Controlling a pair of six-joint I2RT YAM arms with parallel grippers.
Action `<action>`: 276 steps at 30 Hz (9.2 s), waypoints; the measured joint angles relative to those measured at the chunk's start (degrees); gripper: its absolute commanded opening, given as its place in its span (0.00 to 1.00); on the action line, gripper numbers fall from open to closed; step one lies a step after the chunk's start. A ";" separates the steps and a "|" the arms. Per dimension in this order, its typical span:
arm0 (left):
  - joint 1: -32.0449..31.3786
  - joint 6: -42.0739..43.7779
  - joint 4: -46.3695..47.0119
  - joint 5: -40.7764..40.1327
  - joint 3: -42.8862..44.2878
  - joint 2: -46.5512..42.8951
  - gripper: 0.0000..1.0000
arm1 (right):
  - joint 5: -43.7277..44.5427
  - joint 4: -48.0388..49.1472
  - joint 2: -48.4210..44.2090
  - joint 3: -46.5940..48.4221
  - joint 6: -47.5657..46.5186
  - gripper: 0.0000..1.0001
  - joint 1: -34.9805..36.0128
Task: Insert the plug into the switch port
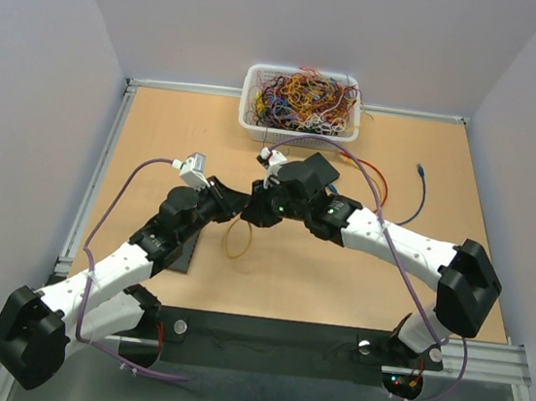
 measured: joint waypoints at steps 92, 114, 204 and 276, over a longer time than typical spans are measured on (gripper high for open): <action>35.87 1.16 -6.80 -2.73 -9.29 10.67 0.60 | -2.99 9.53 30.34 9.77 -3.08 0.01 8.17; 5.57 -13.64 11.26 -3.63 -1.01 29.22 0.58 | 5.66 6.43 12.76 -9.09 -4.24 0.00 7.02; 12.52 12.24 41.75 16.74 3.30 52.57 0.59 | 13.14 9.99 10.84 -14.75 -9.29 0.00 -3.41; 8.87 21.00 40.52 16.59 9.60 56.92 0.50 | 17.94 10.54 11.63 -13.86 -28.94 0.00 -4.70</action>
